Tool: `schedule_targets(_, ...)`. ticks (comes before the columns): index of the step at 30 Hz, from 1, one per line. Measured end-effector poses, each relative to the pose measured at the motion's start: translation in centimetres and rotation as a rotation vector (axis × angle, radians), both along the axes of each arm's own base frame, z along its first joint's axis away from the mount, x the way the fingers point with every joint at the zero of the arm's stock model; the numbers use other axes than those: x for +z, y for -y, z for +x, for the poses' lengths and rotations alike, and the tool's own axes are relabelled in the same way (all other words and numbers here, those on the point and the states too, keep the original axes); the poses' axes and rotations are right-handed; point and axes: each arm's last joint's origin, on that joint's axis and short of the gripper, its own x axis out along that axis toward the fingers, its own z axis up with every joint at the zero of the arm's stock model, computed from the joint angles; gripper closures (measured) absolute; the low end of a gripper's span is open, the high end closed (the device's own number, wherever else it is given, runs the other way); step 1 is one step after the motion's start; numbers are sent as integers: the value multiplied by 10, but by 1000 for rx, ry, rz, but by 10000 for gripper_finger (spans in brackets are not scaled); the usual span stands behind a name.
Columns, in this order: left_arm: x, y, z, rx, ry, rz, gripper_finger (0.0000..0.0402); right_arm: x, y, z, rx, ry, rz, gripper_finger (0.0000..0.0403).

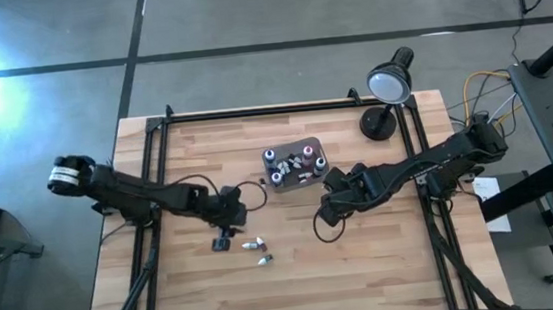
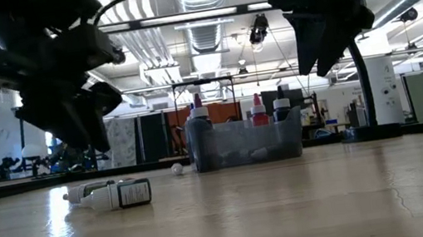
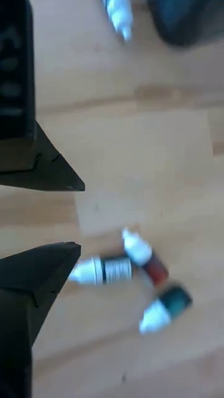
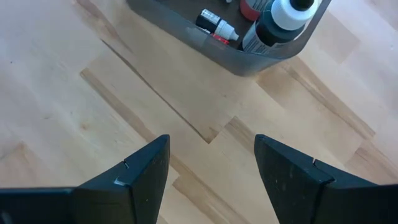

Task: Pick & Place food coloring
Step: Put the small green food coloring bottle into the black transparent bin

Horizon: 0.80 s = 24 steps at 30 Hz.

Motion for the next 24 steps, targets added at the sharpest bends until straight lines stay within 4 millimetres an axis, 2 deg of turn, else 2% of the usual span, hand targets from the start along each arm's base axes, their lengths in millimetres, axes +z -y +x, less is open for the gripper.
schedule_targets(4,1,19,-2,-33,6,-19,282,0,0,0,4,-1,6,174)
schedule_targets(9,-4,37,-3,45,-19,-63,282,0,0,0,12,-3,4,174)
schedule_targets(15,-15,49,1,85,-41,-94,282,0,0,1,41,-9,-5,174)
schedule_targets(24,-34,58,14,138,-84,-24,282,0,-1,1,52,-10,12,174)
